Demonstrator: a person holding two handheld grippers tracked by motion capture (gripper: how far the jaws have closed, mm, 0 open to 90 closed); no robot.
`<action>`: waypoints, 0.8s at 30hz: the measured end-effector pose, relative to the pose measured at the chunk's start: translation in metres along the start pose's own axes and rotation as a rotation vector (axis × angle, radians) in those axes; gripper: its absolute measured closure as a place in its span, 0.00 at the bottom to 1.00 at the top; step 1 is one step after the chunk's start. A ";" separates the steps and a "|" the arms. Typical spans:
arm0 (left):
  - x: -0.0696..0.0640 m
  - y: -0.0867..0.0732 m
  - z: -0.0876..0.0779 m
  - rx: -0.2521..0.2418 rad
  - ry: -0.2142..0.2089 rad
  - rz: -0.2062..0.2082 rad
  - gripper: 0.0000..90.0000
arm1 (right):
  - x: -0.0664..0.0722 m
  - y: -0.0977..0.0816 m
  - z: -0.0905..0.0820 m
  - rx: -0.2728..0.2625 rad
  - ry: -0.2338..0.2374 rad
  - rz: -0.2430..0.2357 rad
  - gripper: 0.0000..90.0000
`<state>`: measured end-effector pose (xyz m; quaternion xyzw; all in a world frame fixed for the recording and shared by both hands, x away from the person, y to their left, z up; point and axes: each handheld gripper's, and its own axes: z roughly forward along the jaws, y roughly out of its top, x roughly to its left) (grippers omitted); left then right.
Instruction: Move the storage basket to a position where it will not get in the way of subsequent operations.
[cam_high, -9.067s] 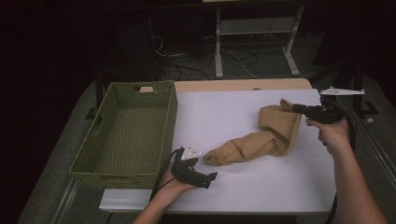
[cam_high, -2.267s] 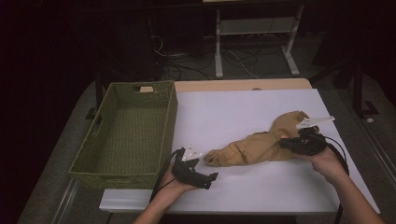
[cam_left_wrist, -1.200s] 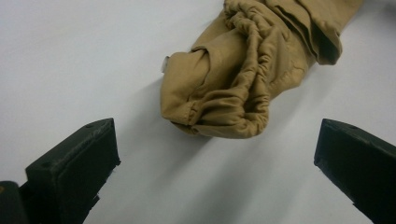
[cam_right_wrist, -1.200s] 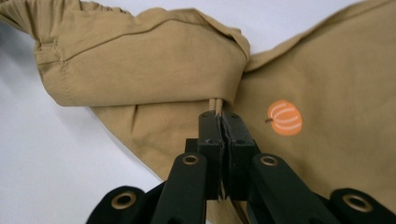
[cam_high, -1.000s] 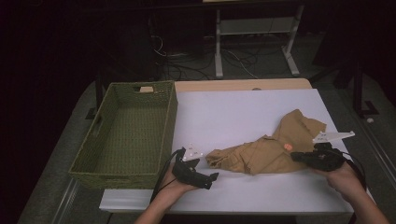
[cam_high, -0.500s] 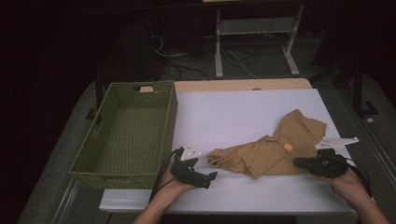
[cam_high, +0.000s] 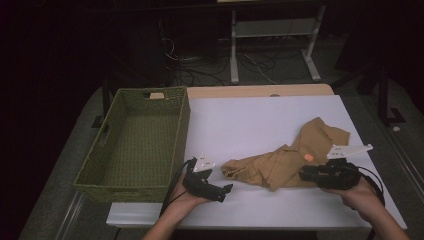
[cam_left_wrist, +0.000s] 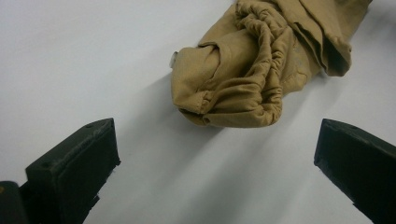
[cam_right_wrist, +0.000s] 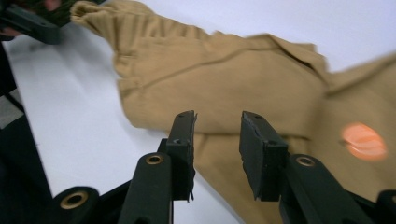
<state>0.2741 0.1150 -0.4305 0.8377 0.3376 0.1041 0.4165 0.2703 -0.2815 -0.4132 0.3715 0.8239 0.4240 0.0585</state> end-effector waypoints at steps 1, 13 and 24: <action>0.000 0.000 0.000 0.000 0.000 -0.001 0.00 | 0.002 0.002 0.002 0.000 0.007 -0.007 0.72; -0.001 0.000 0.000 0.000 -0.001 0.000 0.00 | 0.027 0.017 0.025 0.025 0.082 -0.076 0.68; -0.001 0.000 -0.001 -0.001 -0.001 -0.002 0.00 | 0.046 0.025 0.046 0.054 0.120 -0.130 0.67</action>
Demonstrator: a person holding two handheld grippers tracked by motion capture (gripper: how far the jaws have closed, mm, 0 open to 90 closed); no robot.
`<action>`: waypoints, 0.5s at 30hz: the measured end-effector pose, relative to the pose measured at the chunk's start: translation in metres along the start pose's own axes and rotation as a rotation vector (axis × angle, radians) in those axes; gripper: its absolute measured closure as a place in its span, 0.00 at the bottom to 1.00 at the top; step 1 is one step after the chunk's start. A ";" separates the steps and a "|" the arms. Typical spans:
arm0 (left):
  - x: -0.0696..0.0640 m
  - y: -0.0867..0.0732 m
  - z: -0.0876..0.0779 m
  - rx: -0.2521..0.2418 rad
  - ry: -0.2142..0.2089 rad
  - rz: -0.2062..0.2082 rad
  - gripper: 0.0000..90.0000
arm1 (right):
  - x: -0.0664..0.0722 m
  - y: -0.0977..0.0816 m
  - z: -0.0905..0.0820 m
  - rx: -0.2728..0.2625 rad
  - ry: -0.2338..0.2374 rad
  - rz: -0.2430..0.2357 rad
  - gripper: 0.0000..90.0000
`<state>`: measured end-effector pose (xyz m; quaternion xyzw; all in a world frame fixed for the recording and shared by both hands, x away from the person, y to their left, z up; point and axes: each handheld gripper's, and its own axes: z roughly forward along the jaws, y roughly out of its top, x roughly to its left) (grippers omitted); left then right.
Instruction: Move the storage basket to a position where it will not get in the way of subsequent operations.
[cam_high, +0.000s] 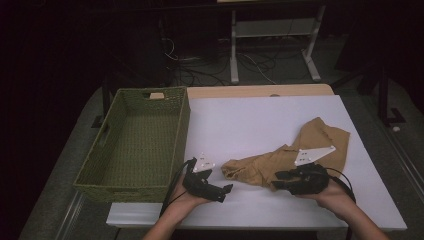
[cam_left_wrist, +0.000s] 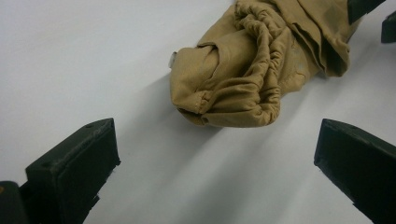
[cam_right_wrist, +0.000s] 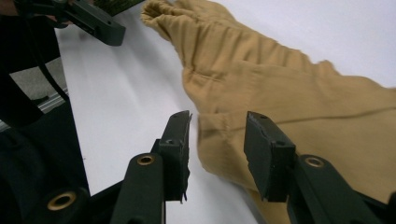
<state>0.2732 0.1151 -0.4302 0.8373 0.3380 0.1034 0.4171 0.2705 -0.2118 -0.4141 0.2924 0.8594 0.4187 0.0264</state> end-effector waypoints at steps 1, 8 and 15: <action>0.000 0.000 0.000 0.000 0.000 0.000 0.00 | 0.002 0.001 0.003 0.007 0.002 -0.001 0.66; 0.000 0.000 0.000 0.000 0.001 0.000 0.00 | 0.005 0.002 0.017 0.048 -0.023 -0.024 0.63; 0.000 0.000 0.000 0.000 0.000 0.001 0.00 | 0.003 0.000 0.033 0.090 -0.075 -0.044 0.63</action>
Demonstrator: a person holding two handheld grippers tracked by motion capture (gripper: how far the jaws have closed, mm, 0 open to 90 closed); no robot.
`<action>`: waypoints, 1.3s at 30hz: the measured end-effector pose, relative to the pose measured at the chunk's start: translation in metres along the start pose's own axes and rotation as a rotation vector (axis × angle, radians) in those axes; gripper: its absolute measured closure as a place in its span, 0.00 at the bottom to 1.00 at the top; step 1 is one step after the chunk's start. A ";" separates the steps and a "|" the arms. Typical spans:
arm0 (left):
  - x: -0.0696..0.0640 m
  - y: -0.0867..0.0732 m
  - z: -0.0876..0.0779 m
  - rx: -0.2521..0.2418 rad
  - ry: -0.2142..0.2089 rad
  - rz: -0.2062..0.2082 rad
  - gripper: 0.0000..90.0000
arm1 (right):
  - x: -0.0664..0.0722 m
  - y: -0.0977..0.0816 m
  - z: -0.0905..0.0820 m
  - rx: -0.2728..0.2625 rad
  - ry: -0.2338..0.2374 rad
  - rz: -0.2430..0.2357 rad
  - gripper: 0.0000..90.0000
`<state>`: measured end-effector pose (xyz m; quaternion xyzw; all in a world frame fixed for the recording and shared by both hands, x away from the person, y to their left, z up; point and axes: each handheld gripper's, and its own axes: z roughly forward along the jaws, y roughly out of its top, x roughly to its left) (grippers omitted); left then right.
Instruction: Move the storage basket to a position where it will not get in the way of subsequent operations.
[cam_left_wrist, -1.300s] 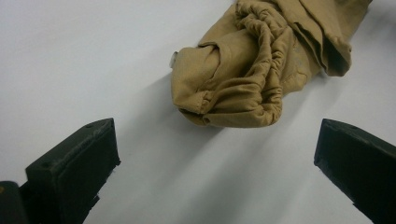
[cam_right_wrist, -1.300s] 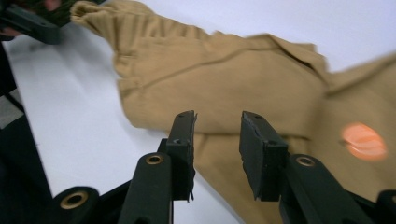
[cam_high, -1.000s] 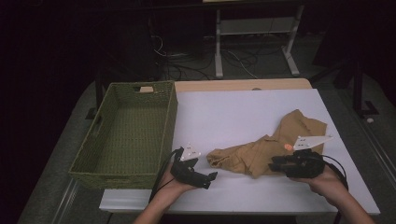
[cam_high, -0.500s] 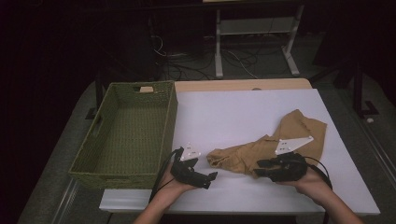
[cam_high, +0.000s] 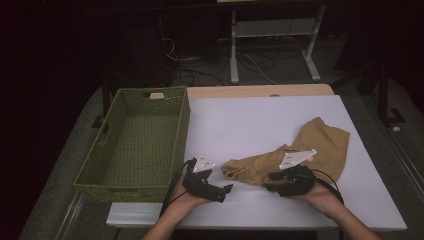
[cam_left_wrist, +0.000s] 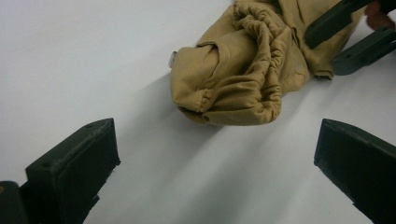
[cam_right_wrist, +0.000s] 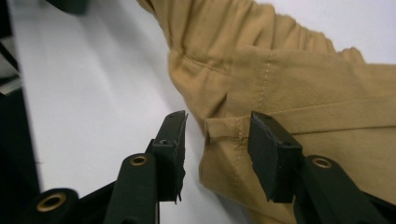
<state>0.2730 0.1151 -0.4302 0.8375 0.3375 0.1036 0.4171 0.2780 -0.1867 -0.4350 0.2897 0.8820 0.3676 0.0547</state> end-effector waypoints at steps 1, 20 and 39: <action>0.000 0.000 0.000 0.000 0.000 0.000 0.00 | 0.000 -0.001 0.003 0.014 -0.011 -0.002 0.63; 0.000 -0.001 0.001 0.007 -0.005 0.003 0.00 | -0.004 -0.005 0.008 0.030 -0.009 0.009 0.97; -0.001 0.000 0.002 0.008 -0.005 0.005 0.00 | -0.010 0.002 -0.024 -0.110 -0.017 0.030 0.98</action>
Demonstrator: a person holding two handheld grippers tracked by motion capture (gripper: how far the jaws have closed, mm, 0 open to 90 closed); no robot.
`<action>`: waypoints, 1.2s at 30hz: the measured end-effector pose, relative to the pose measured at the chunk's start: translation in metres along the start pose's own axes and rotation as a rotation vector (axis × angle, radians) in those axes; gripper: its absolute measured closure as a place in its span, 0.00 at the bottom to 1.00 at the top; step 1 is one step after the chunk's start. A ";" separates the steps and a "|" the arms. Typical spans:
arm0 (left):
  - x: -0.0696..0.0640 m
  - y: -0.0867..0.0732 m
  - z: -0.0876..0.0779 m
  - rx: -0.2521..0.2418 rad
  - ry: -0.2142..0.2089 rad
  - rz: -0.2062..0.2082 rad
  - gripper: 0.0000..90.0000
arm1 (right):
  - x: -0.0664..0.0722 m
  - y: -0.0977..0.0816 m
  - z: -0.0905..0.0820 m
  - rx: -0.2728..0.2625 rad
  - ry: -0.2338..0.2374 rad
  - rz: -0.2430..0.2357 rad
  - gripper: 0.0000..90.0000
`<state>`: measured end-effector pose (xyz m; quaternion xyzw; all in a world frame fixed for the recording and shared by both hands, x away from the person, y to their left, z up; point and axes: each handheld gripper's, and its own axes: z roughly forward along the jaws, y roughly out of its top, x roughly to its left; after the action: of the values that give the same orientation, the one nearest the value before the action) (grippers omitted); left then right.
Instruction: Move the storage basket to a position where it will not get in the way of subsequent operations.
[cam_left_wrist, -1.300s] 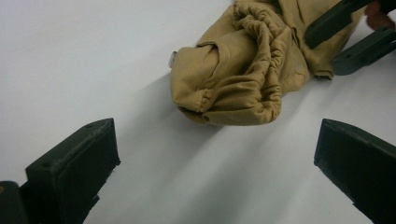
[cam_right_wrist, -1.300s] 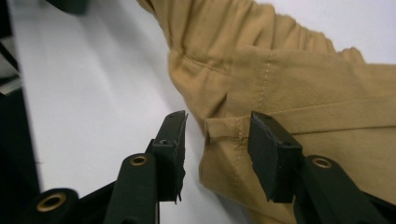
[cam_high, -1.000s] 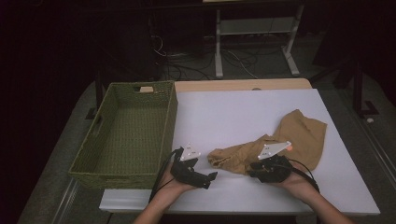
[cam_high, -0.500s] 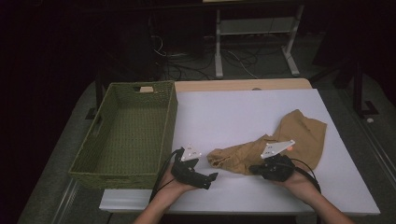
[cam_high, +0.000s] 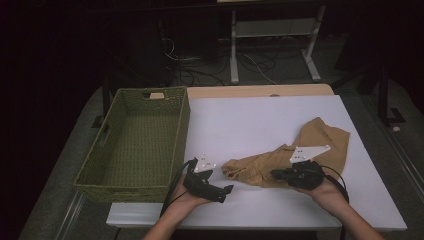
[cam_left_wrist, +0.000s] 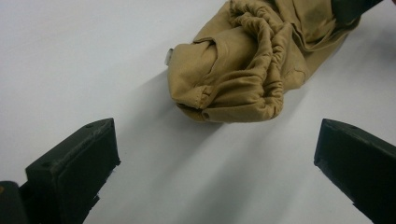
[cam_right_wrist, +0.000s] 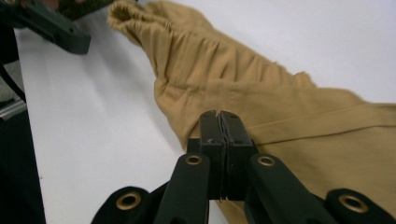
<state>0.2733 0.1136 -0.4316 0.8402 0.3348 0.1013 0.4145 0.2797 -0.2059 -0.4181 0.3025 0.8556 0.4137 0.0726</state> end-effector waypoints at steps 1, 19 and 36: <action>0.000 0.000 0.000 -0.001 -0.001 0.000 0.00 | -0.001 0.001 -0.002 -0.006 -0.002 0.002 0.98; 0.000 0.000 0.000 0.002 0.000 0.001 0.00 | -0.014 0.011 -0.014 -0.071 -0.023 0.023 0.99; 0.001 -0.001 0.001 0.005 -0.005 0.004 0.00 | -0.029 0.031 -0.012 -0.108 -0.032 0.029 0.99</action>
<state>0.2736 0.1138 -0.4327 0.8421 0.3322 0.0992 0.4132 0.3126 -0.2161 -0.3909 0.3173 0.8261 0.4556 0.0965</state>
